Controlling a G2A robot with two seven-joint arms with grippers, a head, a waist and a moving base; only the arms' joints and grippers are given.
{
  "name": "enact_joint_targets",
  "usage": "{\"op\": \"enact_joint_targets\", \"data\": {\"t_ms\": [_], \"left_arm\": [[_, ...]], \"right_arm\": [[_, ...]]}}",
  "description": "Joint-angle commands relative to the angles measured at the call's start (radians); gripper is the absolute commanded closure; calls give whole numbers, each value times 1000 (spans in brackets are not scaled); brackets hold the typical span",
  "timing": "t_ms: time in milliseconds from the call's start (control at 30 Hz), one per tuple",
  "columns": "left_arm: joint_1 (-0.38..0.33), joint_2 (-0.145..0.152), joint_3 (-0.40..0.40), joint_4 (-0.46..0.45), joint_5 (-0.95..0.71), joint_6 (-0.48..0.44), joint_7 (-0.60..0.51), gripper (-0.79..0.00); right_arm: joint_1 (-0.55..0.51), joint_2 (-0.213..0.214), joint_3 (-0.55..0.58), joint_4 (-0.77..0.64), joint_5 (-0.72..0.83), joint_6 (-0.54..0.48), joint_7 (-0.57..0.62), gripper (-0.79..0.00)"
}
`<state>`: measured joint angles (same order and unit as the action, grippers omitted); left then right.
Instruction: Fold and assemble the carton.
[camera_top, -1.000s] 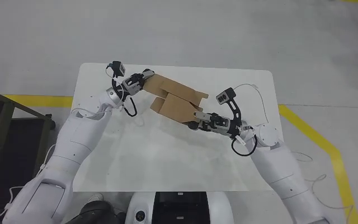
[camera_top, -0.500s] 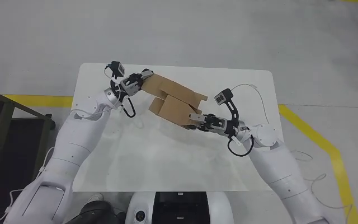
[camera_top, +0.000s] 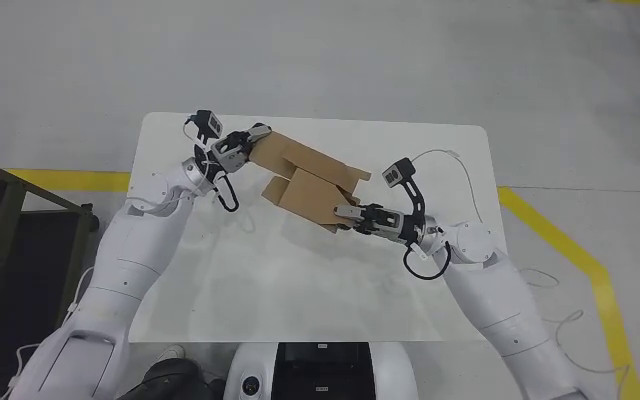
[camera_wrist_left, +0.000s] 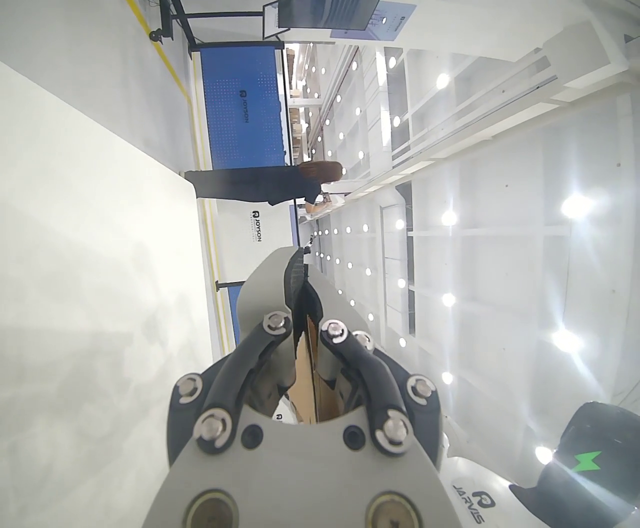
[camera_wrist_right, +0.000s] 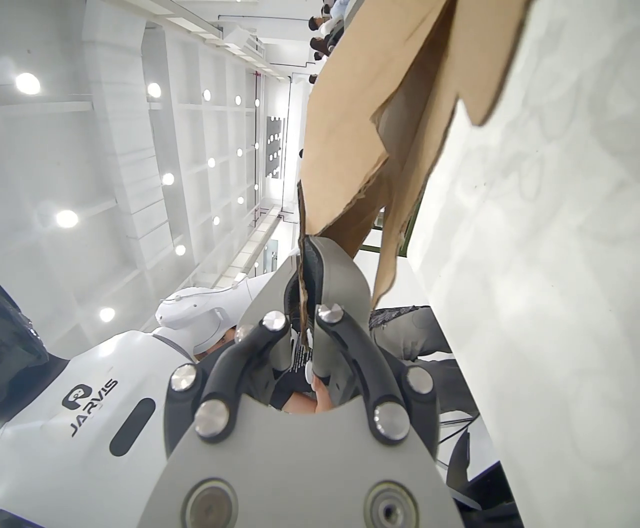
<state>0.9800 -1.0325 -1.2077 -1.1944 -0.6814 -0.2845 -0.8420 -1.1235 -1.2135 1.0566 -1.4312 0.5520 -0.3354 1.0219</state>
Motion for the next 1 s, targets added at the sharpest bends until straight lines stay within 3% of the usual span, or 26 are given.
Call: {"op": "enact_joint_targets", "data": {"t_ms": [0,233,467,700,967], "left_arm": [[3,0,-4,0,8,7,-3,-785],[9,5,-28,21,46,9,-36,-785],[-6,27,-109,51,85,13,-125,-785],[16,51,-180,-12,66,62,-308,-785],[40,58,-163,-89,78,94,-439,-785]], "right_arm": [[0,0,1,-2,1,3,1,0],[0,1,9,-8,11,14,4,0],[7,8,32,-22,9,52,36,0],[19,22,61,-38,20,140,140,0],[14,31,72,-47,27,202,192,0]]}}
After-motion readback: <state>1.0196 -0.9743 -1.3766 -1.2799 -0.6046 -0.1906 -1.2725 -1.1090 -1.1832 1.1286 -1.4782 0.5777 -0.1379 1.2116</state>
